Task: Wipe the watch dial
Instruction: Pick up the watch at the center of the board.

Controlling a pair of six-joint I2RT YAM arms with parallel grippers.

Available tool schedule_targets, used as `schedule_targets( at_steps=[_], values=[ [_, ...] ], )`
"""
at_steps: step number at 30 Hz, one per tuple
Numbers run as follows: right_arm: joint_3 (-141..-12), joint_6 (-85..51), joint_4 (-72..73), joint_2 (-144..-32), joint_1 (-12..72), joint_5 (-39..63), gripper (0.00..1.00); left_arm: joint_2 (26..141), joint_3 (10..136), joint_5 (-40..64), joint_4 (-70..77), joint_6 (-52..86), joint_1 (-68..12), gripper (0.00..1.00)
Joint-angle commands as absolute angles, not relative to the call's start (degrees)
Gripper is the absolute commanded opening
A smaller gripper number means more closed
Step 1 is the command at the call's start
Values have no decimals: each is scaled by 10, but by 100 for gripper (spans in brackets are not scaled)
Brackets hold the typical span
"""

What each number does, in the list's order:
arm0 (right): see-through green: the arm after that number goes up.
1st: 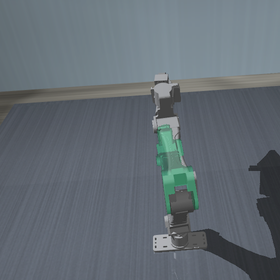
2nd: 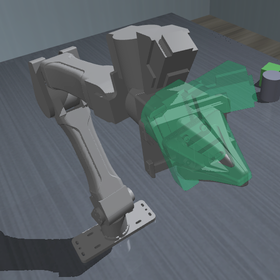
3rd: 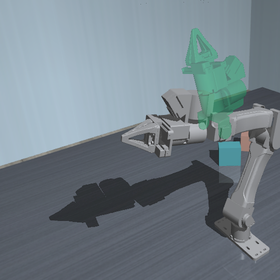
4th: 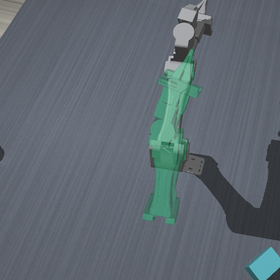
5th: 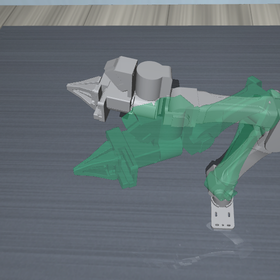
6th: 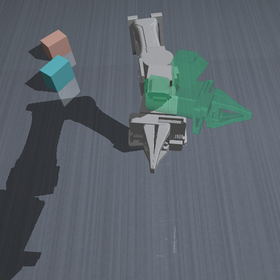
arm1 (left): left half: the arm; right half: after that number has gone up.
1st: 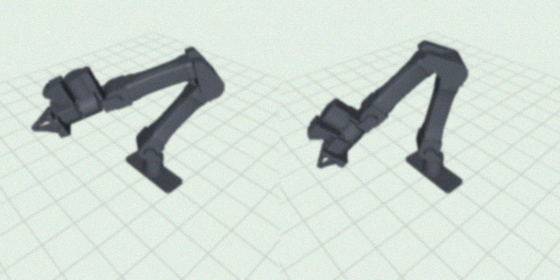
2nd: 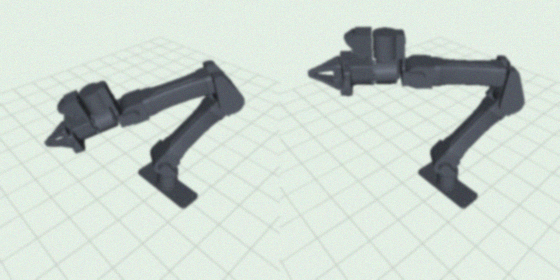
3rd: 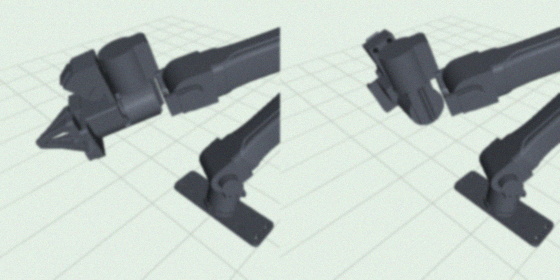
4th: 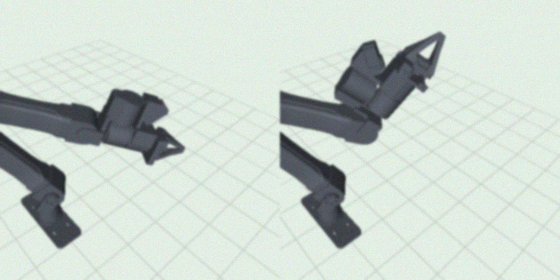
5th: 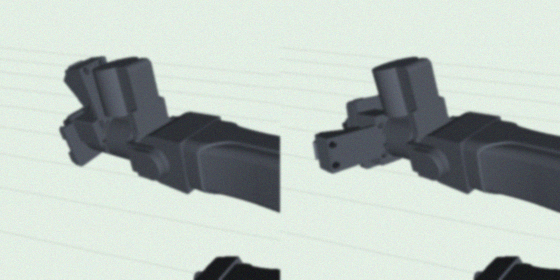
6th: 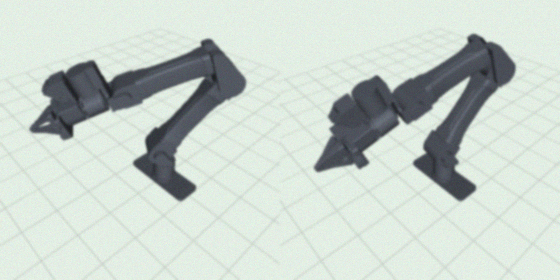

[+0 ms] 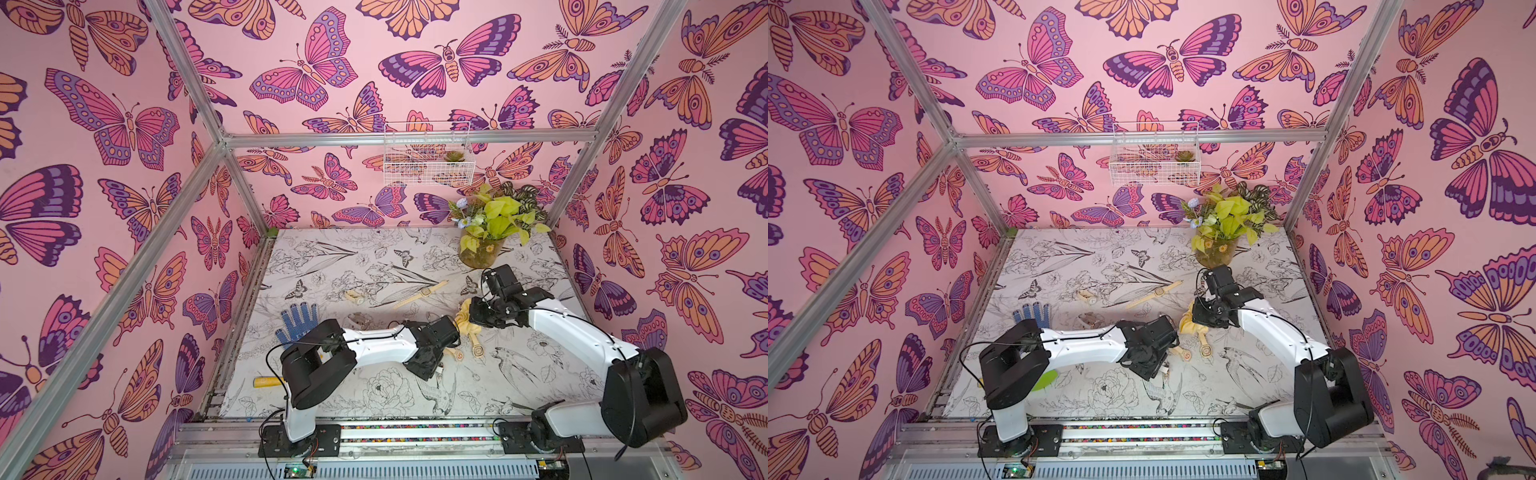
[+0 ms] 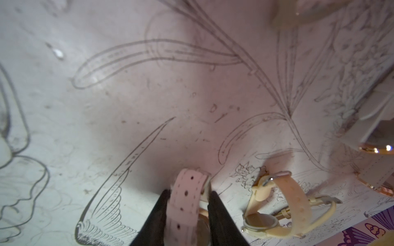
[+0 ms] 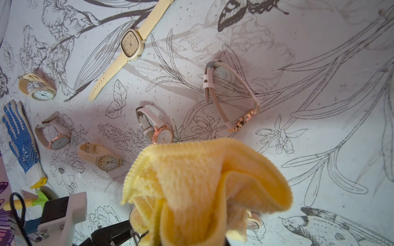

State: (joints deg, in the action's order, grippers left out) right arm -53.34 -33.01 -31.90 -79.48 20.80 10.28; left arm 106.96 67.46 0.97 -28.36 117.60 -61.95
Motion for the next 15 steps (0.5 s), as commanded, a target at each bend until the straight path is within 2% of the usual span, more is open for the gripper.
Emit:
schedule_targets(
  at_steps=[1,5,9,10,15],
  values=[
    [-533,-330,-323,-780,204,100,0,1075,662,5,-286,1182,-623,26],
    [-533,-330,-323,-777,203,103,0,1072,652,5,-270,1182,-622,12],
    [-535,-330,-324,-776,203,106,0,1069,644,4,-256,1181,-620,6],
    [-536,-330,-324,-776,203,108,0,1068,640,4,-247,1179,-618,0],
    [-540,-335,-322,-777,204,120,0,1044,622,-4,-224,1170,-610,0]
  ],
)
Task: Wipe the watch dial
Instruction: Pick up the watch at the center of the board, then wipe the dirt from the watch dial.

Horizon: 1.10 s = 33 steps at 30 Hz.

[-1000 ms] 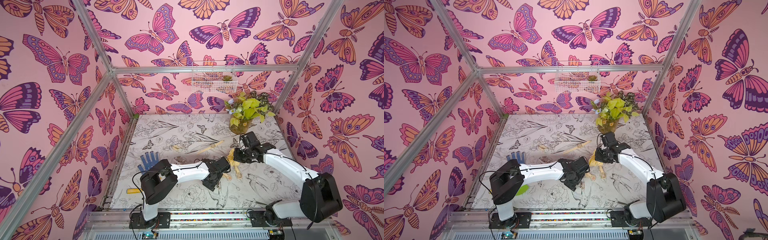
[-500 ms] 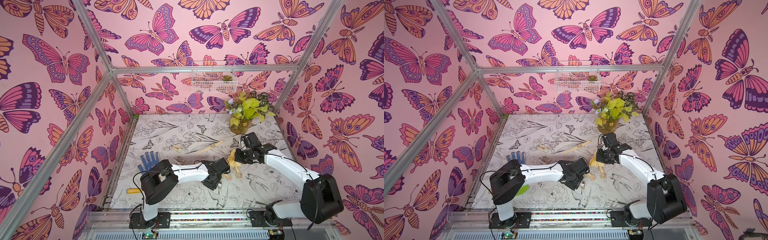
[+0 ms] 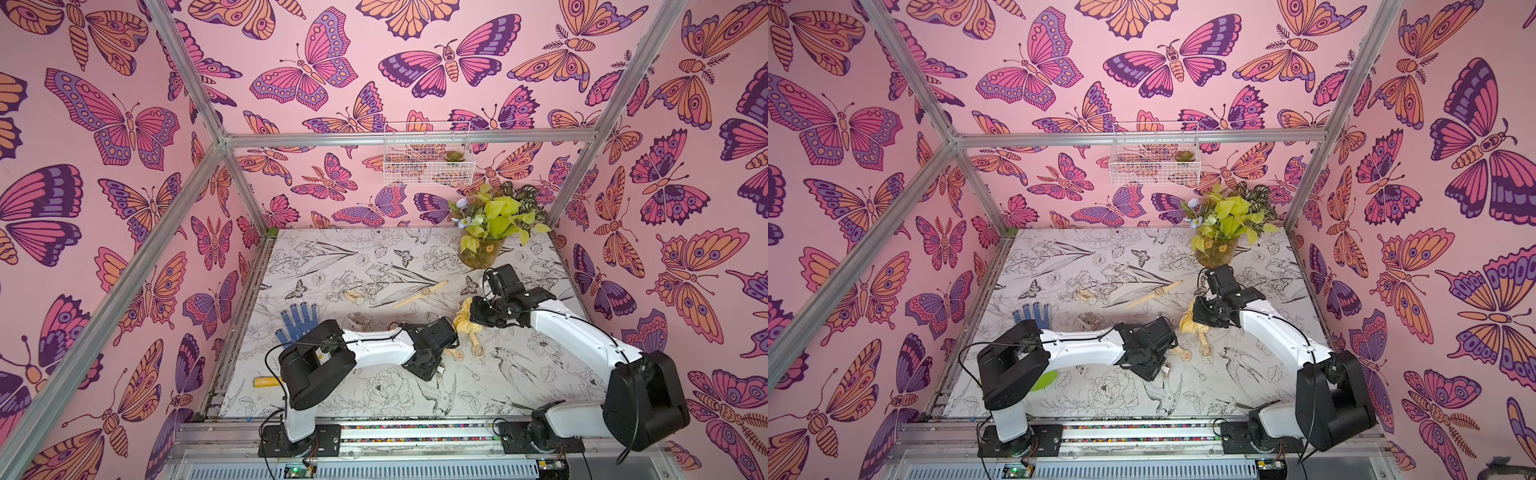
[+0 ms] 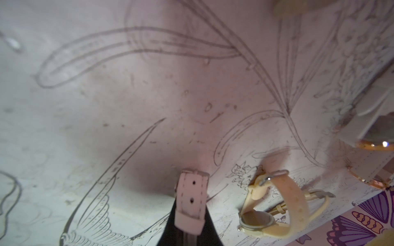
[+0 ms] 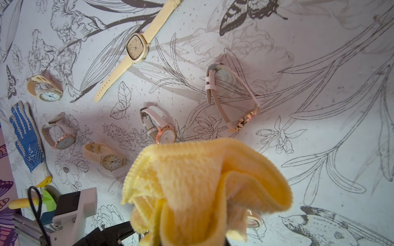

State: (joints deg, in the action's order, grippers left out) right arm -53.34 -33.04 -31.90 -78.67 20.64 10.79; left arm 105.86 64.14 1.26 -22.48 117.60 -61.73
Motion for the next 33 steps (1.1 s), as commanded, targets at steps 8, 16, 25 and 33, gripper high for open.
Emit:
schedule_targets(
  at_steps=[8,16,25,33],
  values=[
    [-552,-348,-313,-786,203,147,0,968,606,-11,-224,1110,-561,0],
    [-593,-362,-303,-821,212,183,0,889,586,-1,-217,1041,-501,0],
    [-653,-378,-281,-877,227,244,0,823,563,11,-201,935,-424,0],
    [-674,-424,-193,-950,235,348,0,804,517,83,-124,830,-354,0]
  ],
)
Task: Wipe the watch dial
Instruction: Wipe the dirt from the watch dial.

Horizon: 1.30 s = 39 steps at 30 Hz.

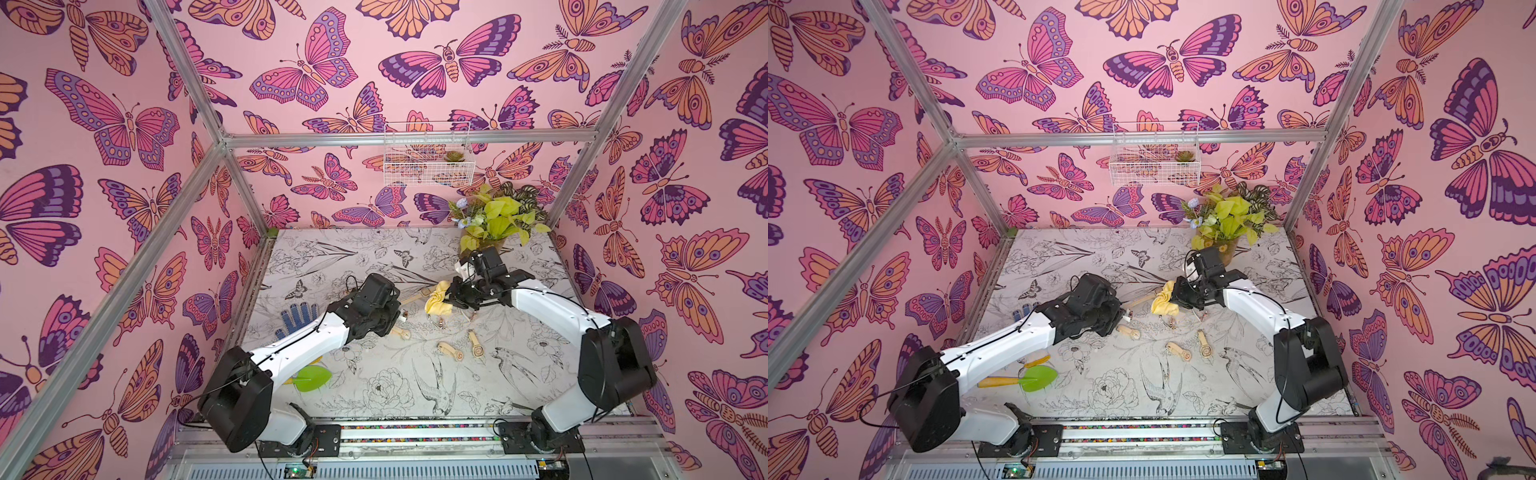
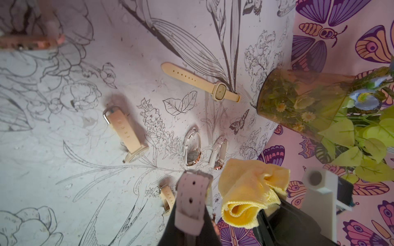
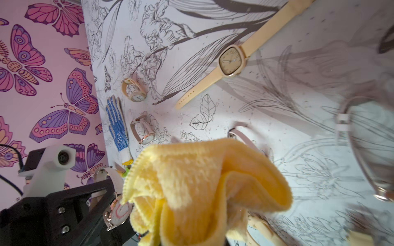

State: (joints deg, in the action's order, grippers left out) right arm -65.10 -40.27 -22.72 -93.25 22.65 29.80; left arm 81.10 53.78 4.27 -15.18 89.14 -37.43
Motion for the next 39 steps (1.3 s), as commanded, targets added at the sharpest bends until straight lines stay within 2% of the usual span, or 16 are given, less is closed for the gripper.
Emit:
schedule_targets(
  at_steps=[1,8,20,39],
  values=[
    [-680,-425,-192,-955,238,349,0,801,510,87,-120,821,-347,0],
    [-723,-432,-188,-994,262,366,0,789,456,126,-27,763,-294,0],
    [-809,-479,-173,-1079,278,394,0,880,477,280,126,704,-196,0],
    [-922,-479,-219,-1168,333,380,0,977,496,353,272,749,-175,0]
  ],
)
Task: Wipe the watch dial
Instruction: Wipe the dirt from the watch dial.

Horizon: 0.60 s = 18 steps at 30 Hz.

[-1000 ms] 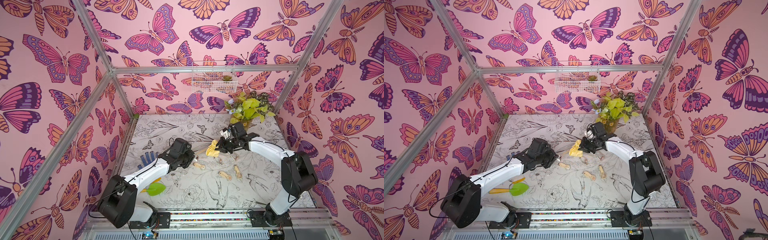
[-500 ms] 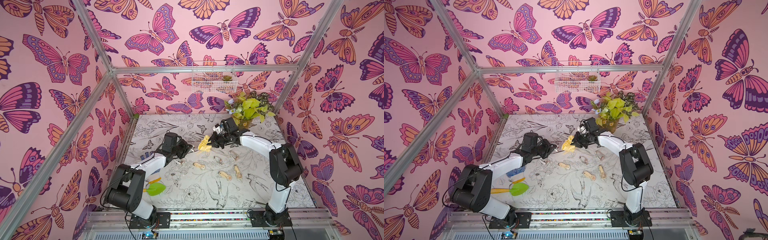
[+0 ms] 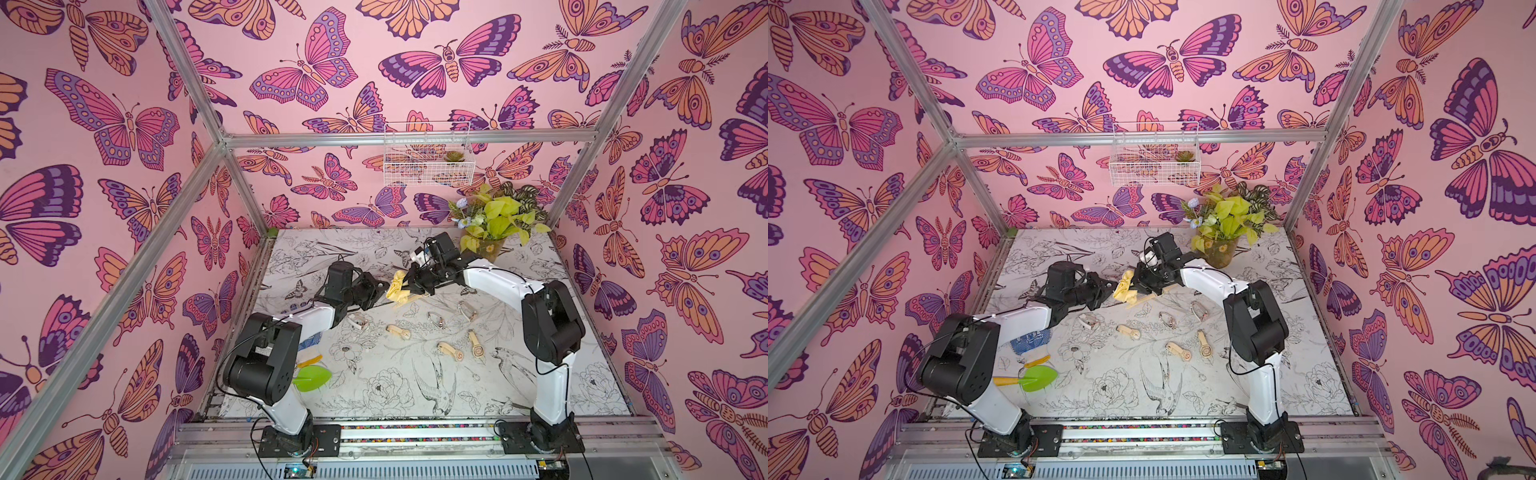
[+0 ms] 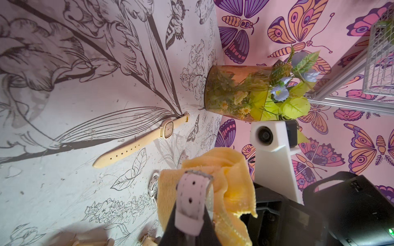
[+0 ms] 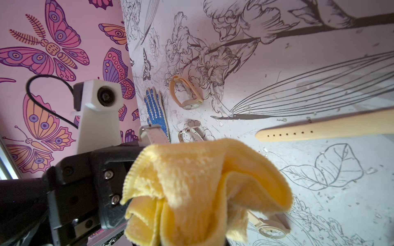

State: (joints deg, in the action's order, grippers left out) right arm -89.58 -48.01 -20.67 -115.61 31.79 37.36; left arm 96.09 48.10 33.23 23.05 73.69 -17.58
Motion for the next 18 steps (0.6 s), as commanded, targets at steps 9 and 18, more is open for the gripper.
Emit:
schedule_targets(
  at_steps=[9,18],
  values=[
    [-966,-479,-230,-1190,342,381,0,980,489,366,274,747,-184,0],
    [-1052,-484,-247,-1239,340,384,0,958,457,374,266,741,-205,0]
  ],
)
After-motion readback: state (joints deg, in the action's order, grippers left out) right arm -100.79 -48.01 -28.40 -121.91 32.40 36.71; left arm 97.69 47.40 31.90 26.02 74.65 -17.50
